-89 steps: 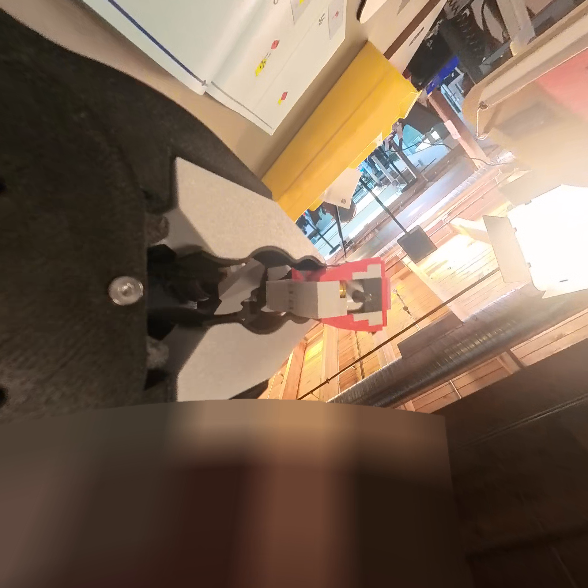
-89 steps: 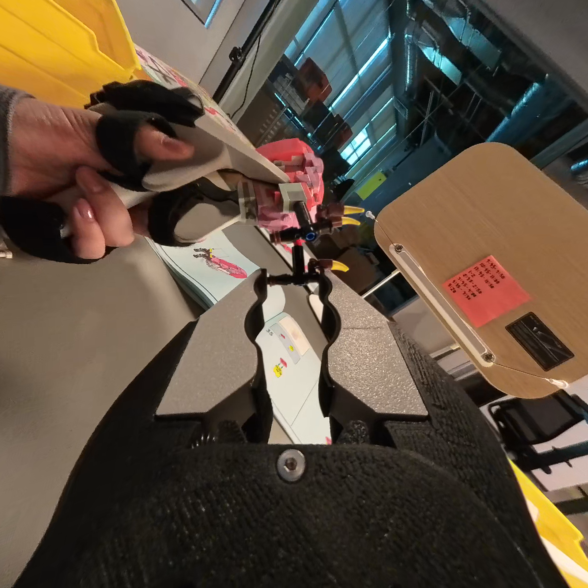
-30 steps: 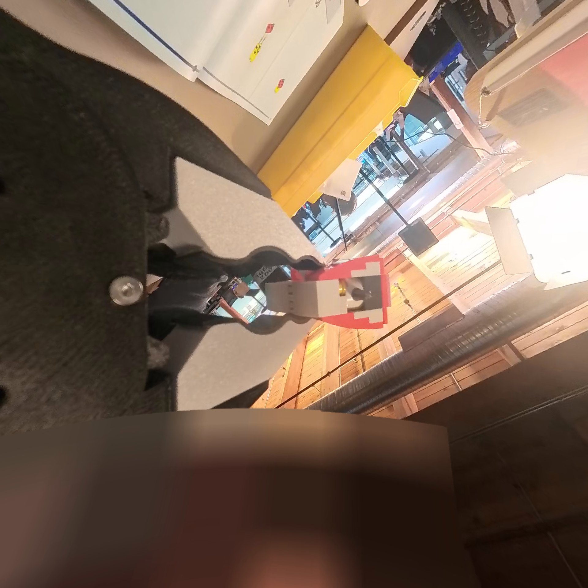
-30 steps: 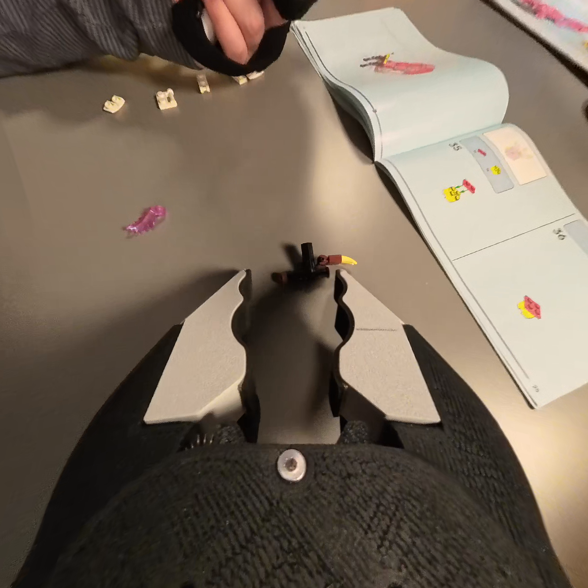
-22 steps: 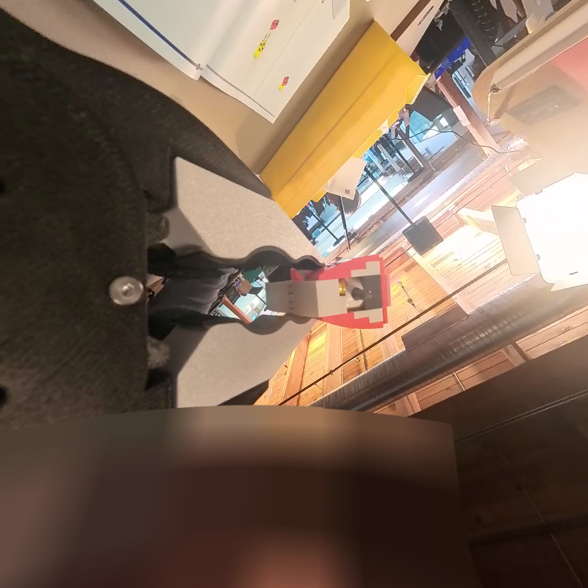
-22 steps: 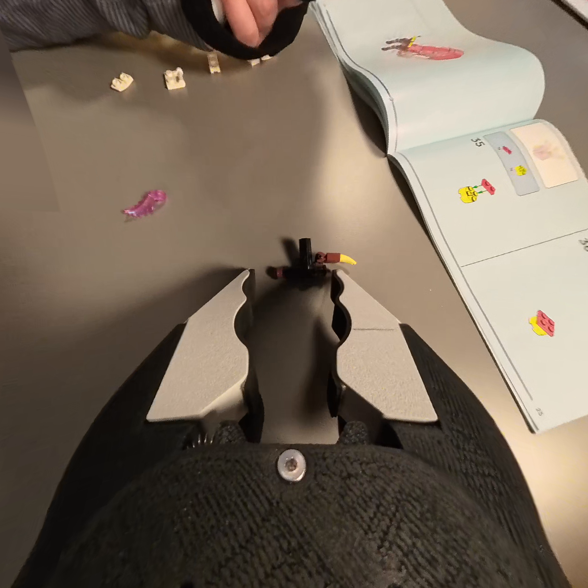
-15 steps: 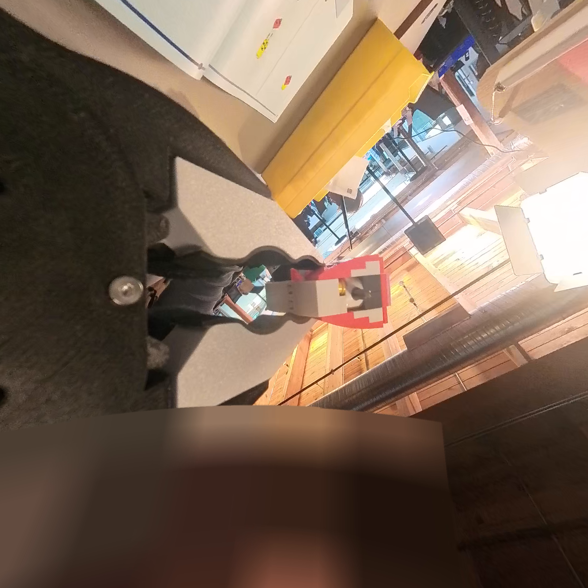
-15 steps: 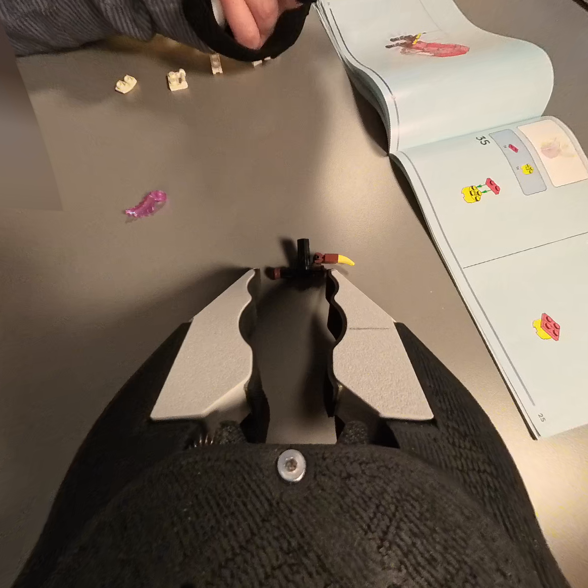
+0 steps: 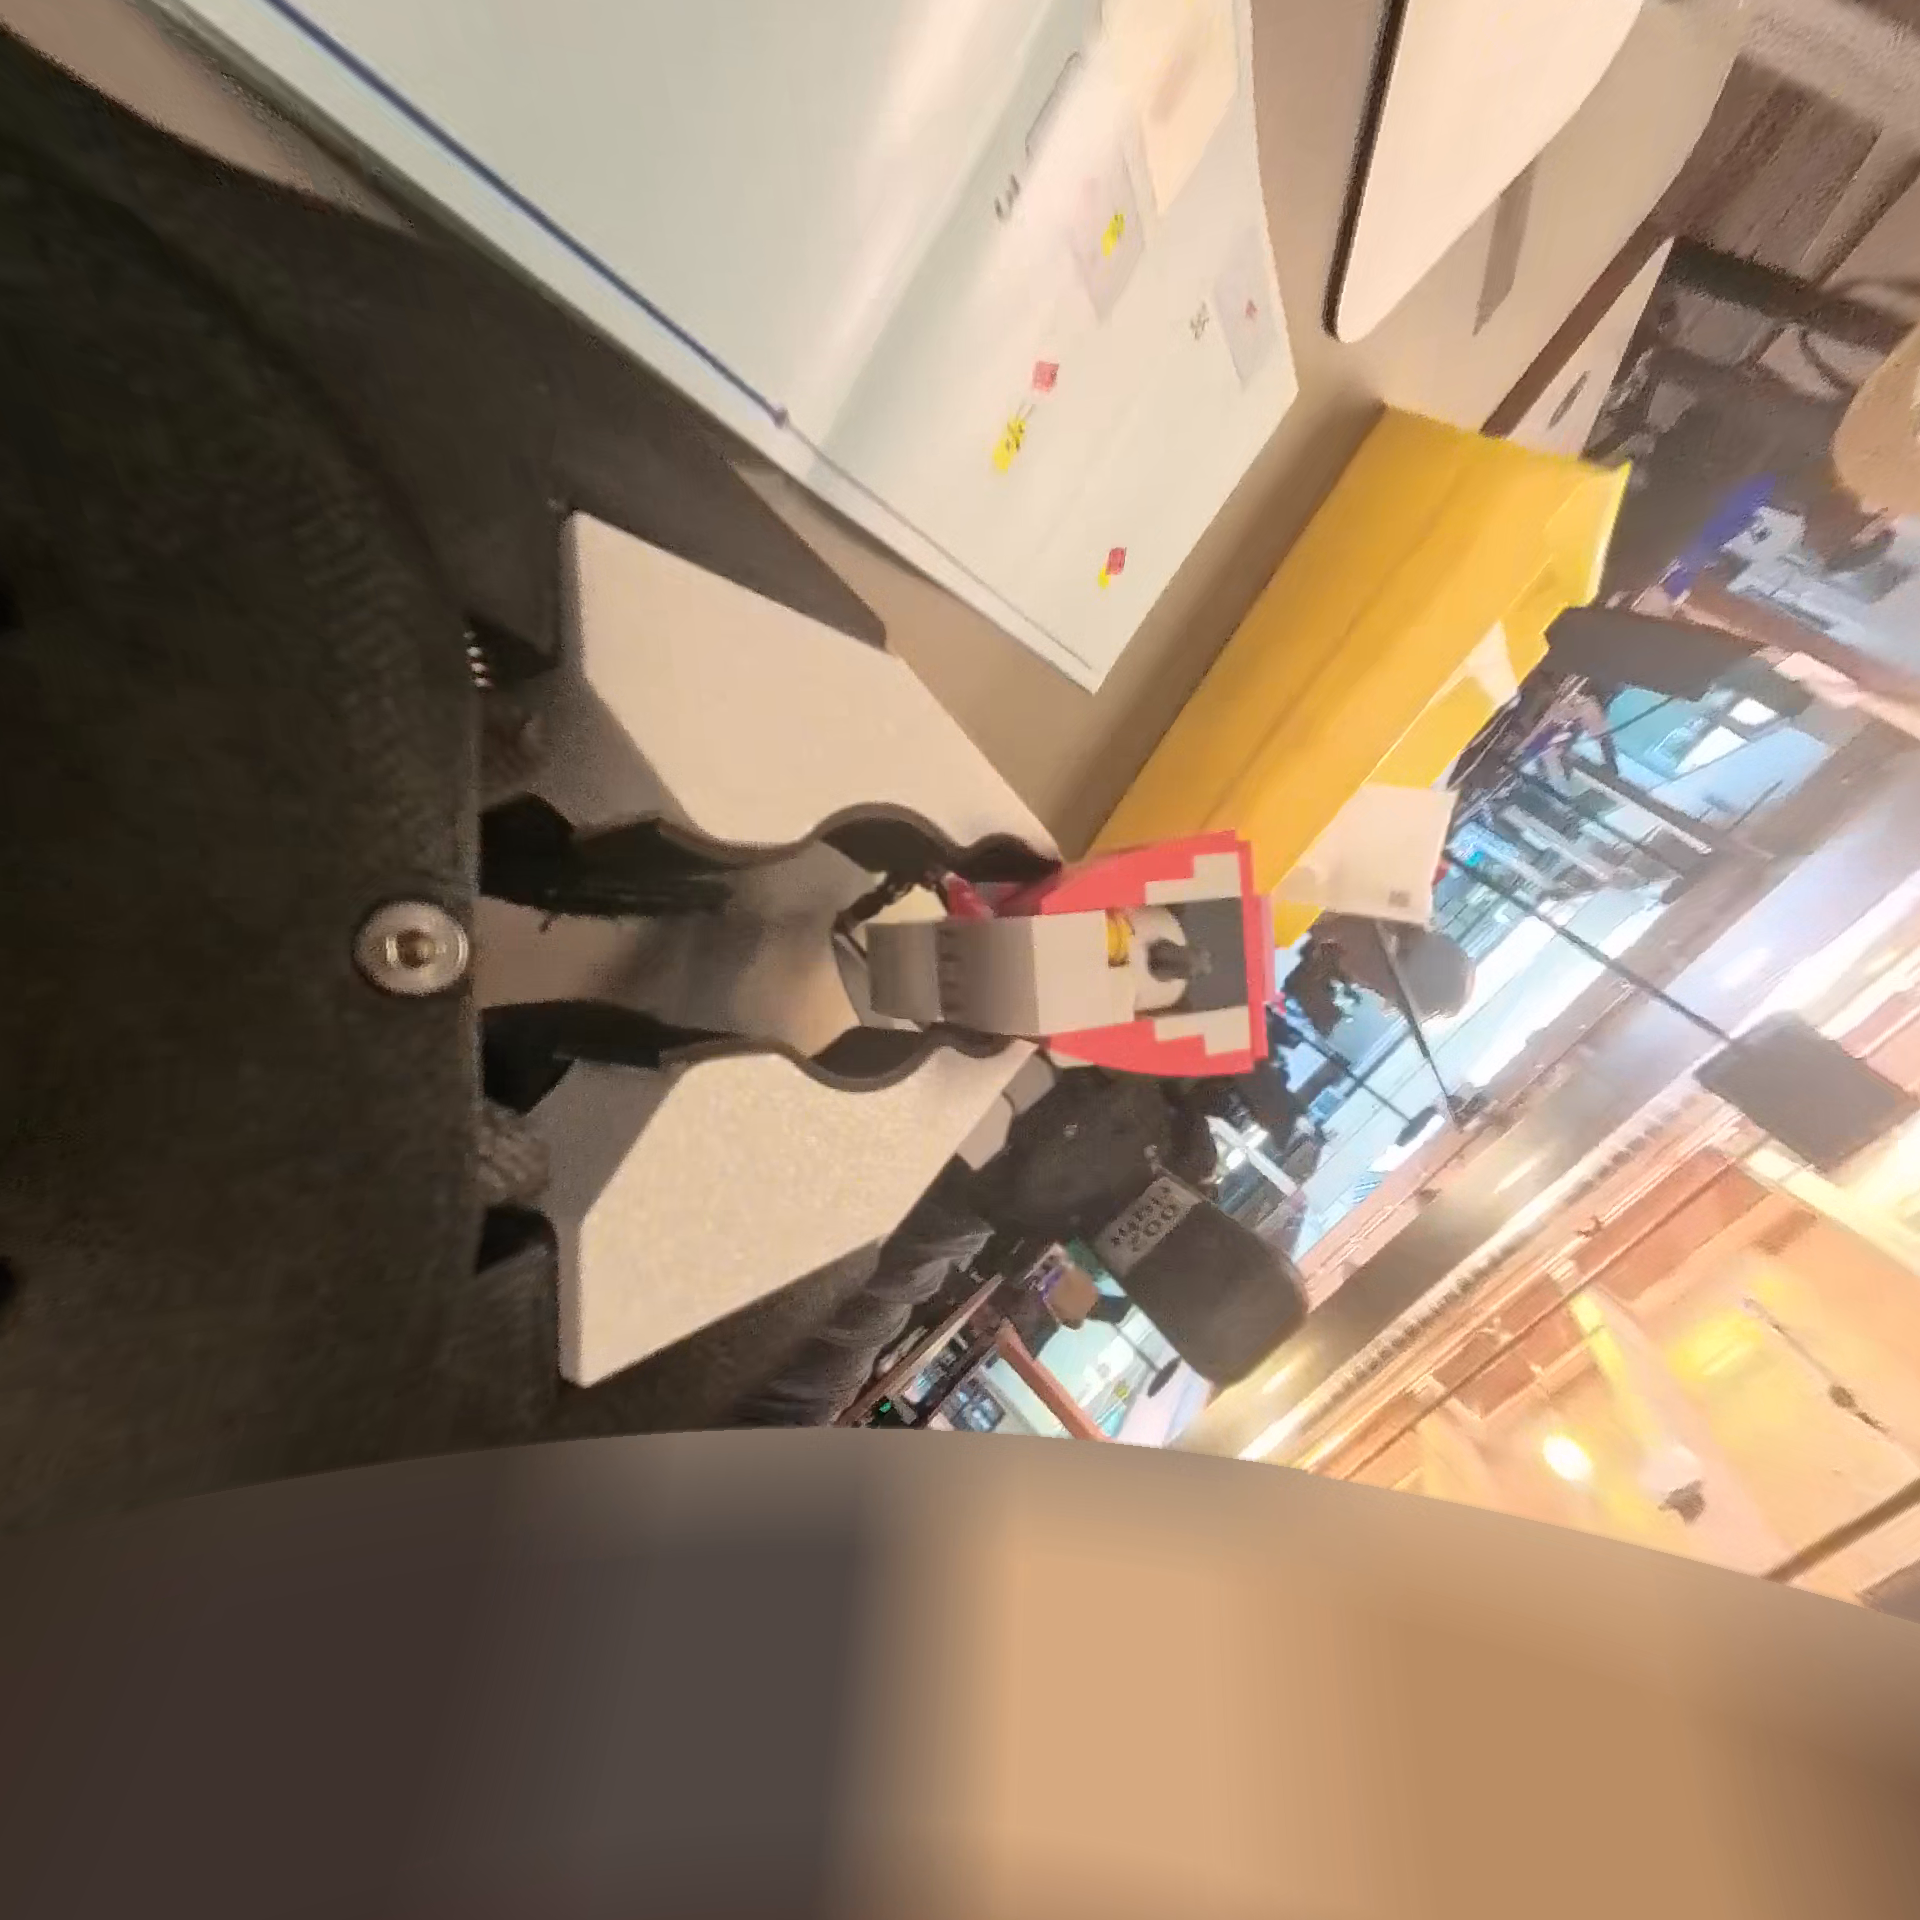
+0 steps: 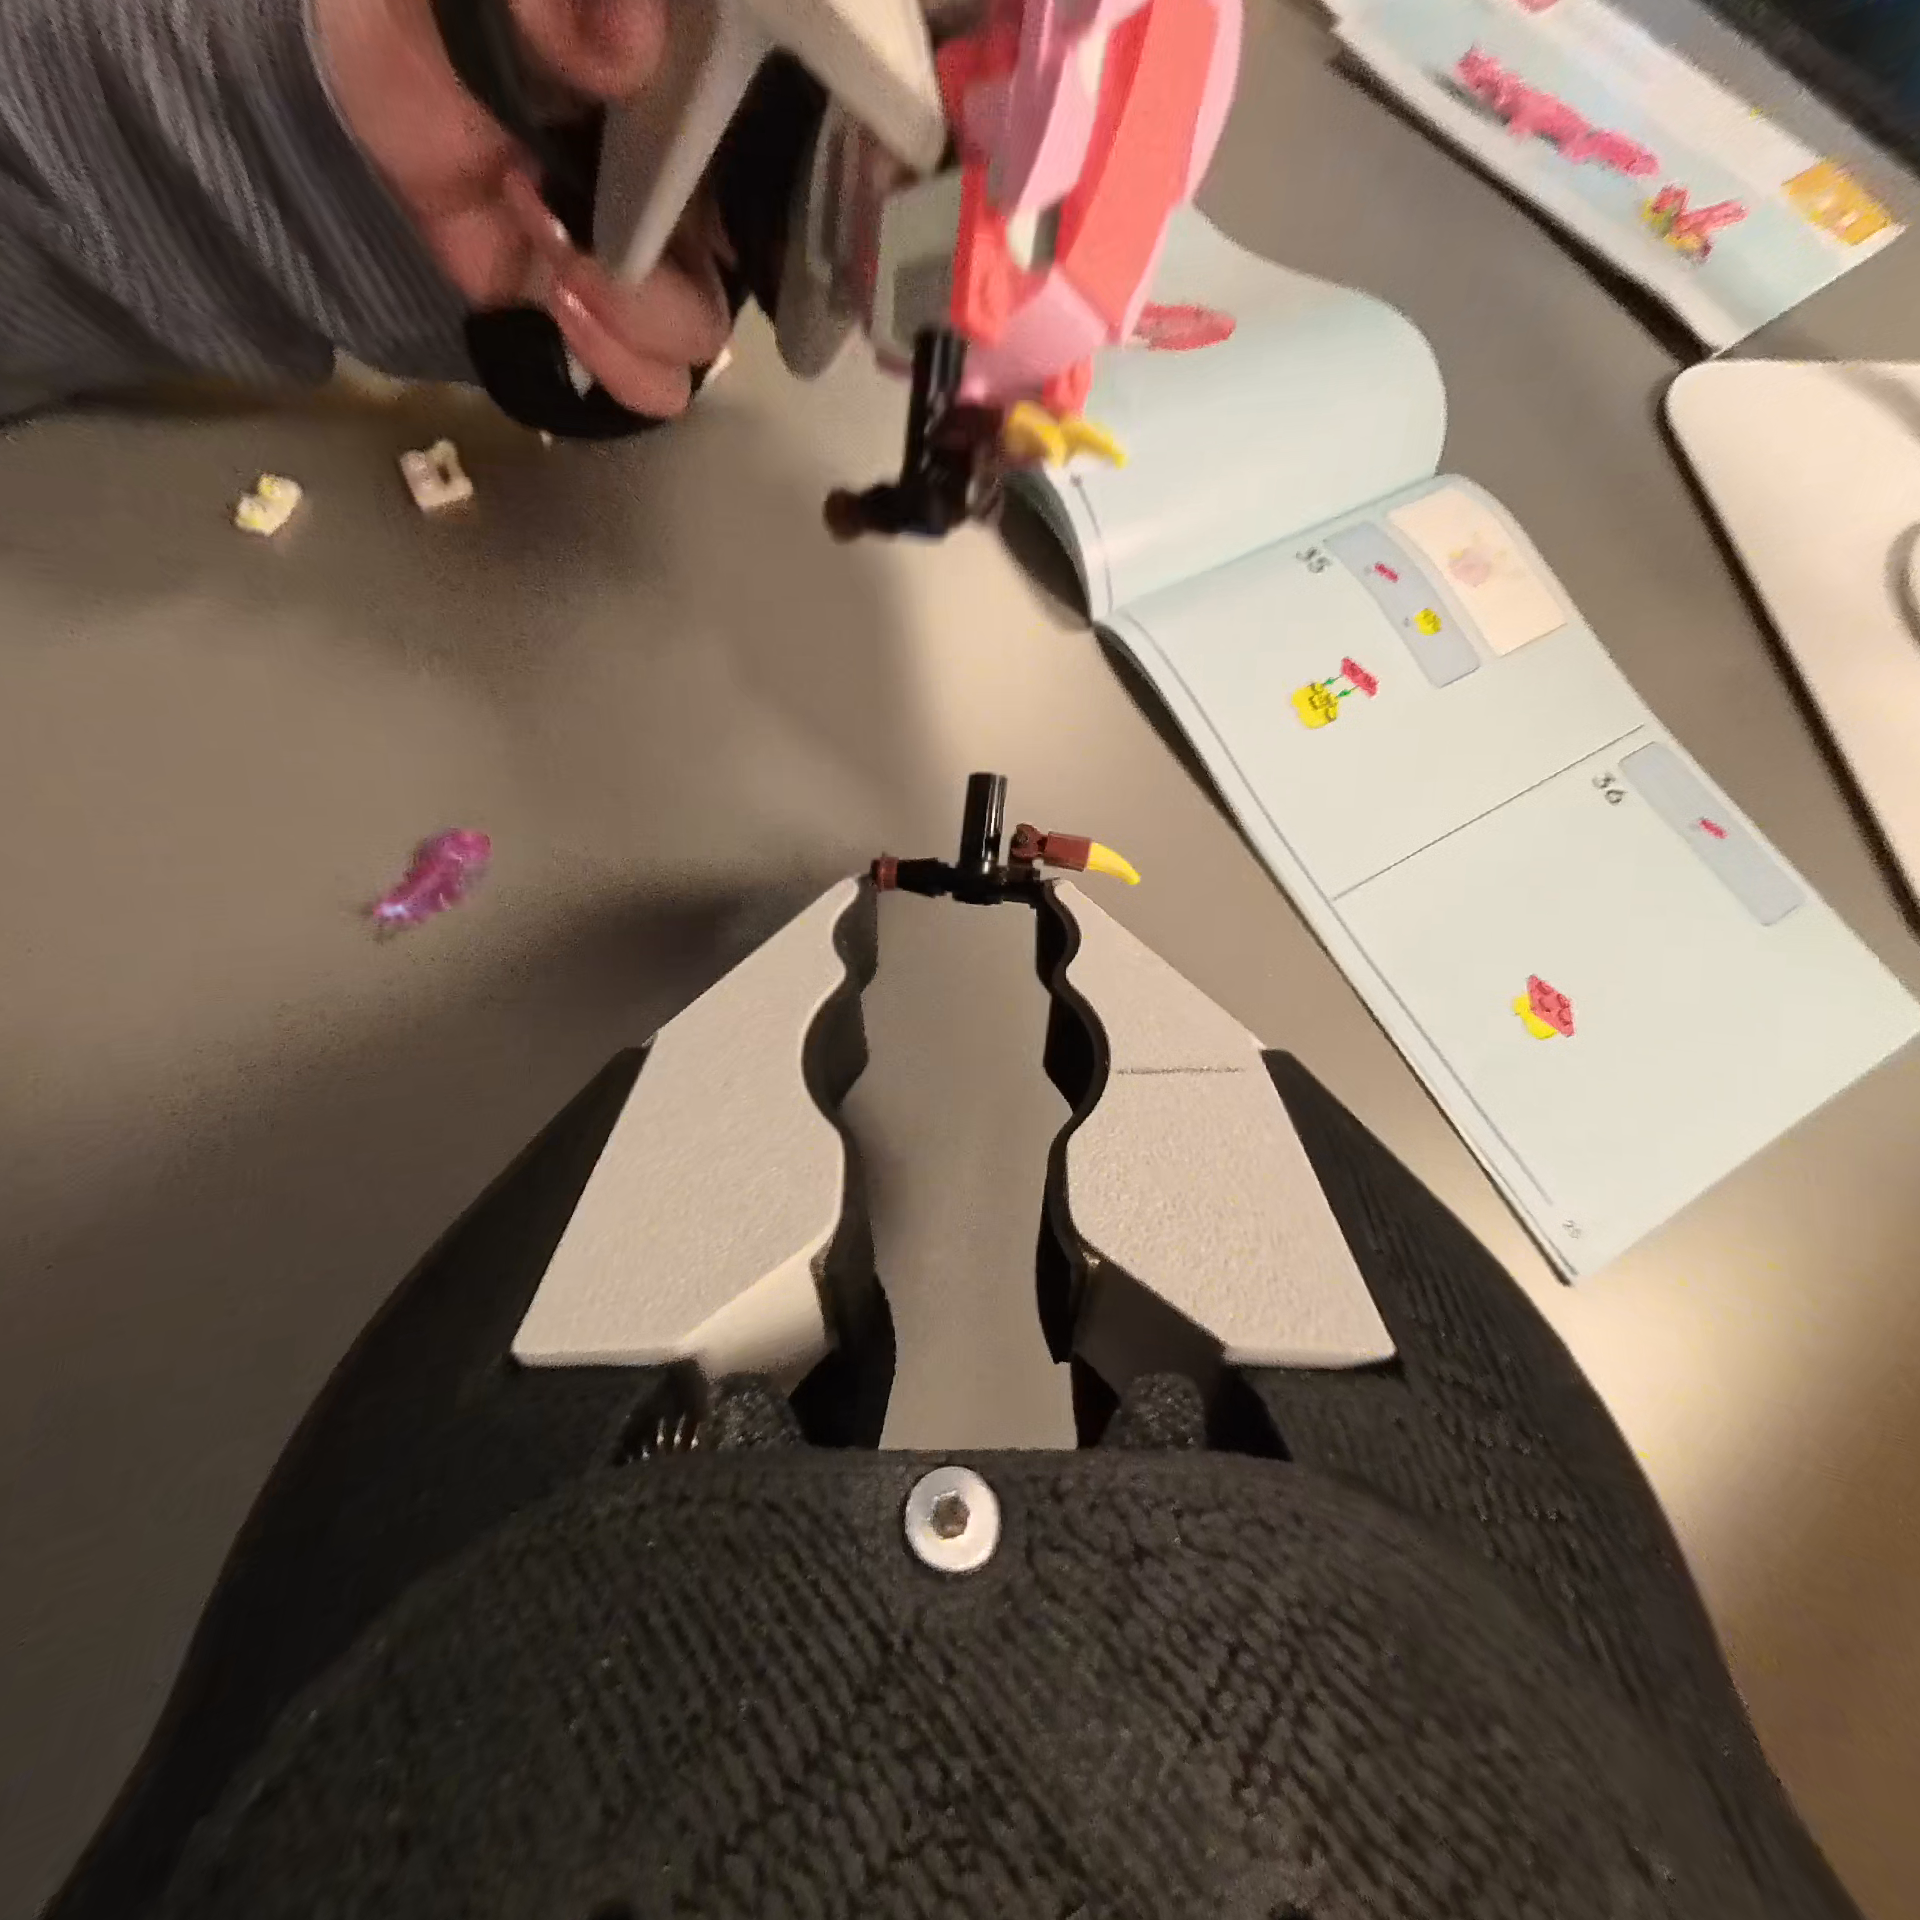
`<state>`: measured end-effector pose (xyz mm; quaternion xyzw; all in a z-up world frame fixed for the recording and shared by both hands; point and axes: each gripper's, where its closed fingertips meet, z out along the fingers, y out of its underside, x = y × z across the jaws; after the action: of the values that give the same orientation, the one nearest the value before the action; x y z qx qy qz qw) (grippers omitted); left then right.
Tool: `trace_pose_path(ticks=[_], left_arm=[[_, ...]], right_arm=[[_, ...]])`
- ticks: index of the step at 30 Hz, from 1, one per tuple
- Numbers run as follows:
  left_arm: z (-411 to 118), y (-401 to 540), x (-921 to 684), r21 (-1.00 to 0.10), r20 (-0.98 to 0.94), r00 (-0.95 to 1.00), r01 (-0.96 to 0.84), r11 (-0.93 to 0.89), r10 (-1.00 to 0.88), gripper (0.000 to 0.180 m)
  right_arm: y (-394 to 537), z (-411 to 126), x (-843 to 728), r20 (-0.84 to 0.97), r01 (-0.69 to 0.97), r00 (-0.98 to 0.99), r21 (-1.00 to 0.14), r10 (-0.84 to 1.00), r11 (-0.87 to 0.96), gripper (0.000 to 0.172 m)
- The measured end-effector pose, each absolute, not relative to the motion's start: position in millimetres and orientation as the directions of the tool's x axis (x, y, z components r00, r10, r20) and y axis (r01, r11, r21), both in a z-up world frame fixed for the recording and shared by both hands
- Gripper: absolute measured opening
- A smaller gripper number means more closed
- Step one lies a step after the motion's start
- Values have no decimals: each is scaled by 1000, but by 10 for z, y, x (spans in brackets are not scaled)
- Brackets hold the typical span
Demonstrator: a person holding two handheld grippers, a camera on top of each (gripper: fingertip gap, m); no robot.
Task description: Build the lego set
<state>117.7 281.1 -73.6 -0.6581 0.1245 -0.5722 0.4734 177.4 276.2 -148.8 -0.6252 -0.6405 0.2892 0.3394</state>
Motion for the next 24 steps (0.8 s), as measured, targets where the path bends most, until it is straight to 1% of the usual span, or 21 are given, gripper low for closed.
trace_pose_path(ticks=[4, 8, 11, 17, 24], left_arm=[[-625, 2735, 1291, -752, 638, 234, 393, -529, -734, 23], [-759, 2739, 1370, -769, 632, 271, 330, -547, -726, 23], [-796, 2748, 1379, -767, 638, 282, 318, -558, -717, 23], [-872, 2761, 1394, -739, 672, 280, 304, -601, -685, 23], [-904, 2836, 1300, -689, 723, 283, 360, -629, -630, 23]], right_arm=[[2713, -1334, 1747, 105, 599, 32, -798, 994, 65, 29], [2641, -1192, 1713, 103, 562, 28, -824, 994, 70, 29], [2614, -1103, 1708, 103, 531, 28, -844, 994, 73, 29], [2626, -1125, 1750, 91, 539, 33, -840, 995, 59, 29], [2663, -1096, 1774, 101, 543, 64, -838, 993, 50, 27]])
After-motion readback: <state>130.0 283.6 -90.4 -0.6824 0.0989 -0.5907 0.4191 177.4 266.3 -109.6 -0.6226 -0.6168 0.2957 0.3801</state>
